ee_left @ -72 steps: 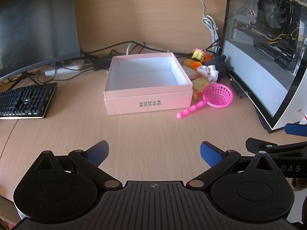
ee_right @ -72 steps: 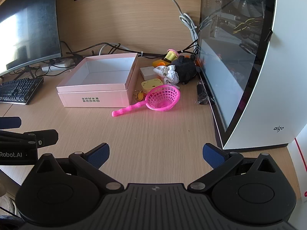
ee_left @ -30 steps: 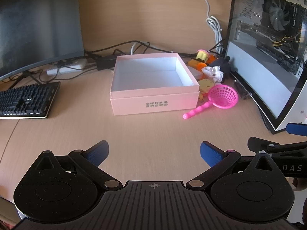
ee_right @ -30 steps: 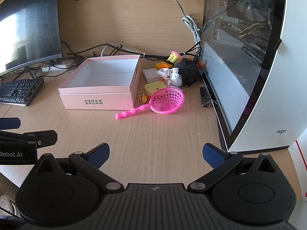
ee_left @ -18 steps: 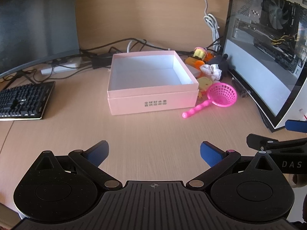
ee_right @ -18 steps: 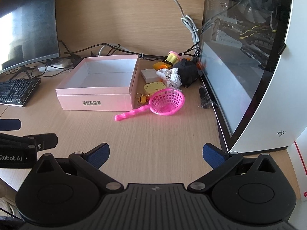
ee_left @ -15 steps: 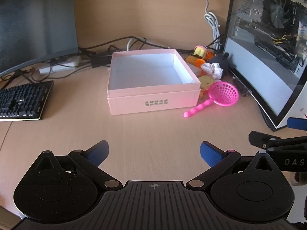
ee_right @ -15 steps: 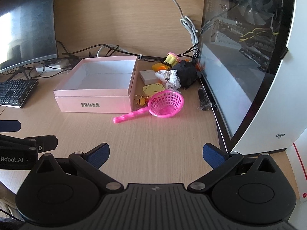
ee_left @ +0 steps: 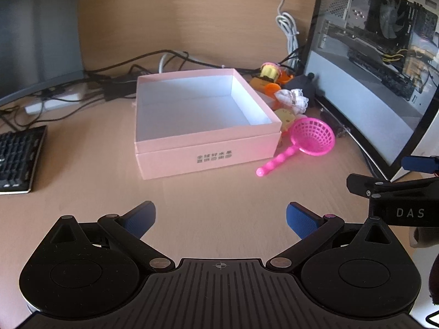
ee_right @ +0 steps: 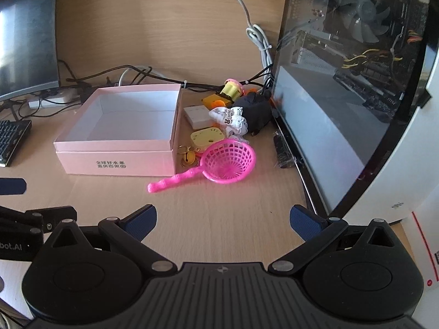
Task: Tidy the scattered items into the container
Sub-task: 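Move both tools toward the toys beside the pink box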
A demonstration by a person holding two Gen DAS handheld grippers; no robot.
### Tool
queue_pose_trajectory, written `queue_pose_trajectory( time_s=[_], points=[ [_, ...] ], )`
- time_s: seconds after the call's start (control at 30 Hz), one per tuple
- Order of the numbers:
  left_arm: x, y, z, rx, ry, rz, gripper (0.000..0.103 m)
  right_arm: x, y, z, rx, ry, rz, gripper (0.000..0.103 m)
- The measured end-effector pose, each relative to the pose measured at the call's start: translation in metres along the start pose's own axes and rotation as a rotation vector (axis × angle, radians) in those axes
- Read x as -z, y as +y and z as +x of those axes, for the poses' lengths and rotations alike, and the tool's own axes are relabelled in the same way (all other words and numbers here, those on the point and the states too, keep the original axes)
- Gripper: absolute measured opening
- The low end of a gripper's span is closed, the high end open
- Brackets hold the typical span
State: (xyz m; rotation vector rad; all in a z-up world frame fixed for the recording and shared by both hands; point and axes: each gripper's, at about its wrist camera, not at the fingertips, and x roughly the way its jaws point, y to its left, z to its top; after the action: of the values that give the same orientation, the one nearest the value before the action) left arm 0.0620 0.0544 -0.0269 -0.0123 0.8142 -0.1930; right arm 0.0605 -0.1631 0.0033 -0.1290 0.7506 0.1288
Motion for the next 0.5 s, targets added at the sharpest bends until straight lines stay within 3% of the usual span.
queue_pose_trajectory(
  time_s=[0.1, 0.27, 0.5],
  points=[
    [-0.007, 0.001, 0.007, -0.003, -0.007, -0.019, 0.103, -0.004, -0.005, 0.009, -0.029, 0.005, 0.016, 0.103],
    [-0.015, -0.007, 0.011, -0.046, -0.098, -0.034, 0.103, 0.0, -0.016, 0.033, -0.107, 0.033, 0.018, 0.103],
    [-0.022, -0.024, 0.018, -0.093, -0.089, -0.071, 0.103, 0.015, -0.035, 0.07, -0.23, 0.093, -0.001, 0.103]
  ],
)
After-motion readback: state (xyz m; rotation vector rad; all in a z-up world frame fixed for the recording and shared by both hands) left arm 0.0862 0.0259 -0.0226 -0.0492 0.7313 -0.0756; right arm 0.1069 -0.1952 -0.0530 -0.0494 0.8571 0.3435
